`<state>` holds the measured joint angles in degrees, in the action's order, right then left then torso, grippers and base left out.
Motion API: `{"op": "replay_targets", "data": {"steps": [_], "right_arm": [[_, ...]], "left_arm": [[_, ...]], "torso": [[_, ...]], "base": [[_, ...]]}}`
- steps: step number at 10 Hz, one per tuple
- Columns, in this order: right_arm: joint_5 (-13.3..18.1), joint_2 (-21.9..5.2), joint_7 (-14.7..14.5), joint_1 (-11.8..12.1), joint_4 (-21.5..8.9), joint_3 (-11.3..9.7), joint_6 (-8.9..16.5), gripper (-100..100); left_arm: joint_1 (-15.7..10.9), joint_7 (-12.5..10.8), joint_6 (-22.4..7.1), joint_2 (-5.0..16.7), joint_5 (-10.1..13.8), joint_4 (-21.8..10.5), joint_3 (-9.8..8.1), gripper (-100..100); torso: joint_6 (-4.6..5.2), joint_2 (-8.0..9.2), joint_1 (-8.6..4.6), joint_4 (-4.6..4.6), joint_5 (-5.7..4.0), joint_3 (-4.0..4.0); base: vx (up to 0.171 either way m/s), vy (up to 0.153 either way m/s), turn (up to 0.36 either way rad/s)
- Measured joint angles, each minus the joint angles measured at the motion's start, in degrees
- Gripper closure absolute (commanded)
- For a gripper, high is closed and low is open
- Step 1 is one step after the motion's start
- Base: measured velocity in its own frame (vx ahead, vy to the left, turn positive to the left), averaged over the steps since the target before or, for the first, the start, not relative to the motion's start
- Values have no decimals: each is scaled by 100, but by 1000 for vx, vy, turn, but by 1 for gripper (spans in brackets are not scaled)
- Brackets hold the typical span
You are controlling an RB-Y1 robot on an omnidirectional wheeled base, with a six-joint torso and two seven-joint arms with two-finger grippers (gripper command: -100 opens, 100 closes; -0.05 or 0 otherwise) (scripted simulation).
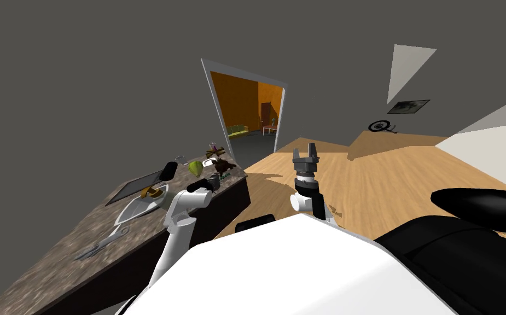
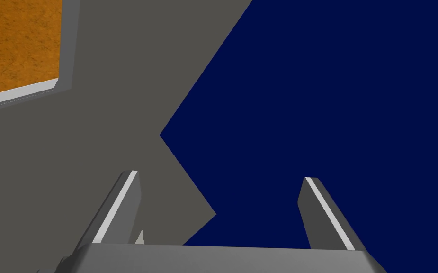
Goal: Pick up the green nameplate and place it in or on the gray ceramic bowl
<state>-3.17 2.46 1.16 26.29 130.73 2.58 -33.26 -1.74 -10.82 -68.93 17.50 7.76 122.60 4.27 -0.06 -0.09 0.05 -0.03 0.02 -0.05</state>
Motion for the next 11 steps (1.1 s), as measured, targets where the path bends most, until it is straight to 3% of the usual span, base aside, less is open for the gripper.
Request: {"op": "replay_targets", "data": {"steps": [11], "right_arm": [[0,0,0,0,0,0,0,0]], "left_arm": [[-527,51,-1725,182,35,-250,-276,-100]], "torso": [[0,-9,1,-2,0,-5]], "base": [[32,18,-47]]}}
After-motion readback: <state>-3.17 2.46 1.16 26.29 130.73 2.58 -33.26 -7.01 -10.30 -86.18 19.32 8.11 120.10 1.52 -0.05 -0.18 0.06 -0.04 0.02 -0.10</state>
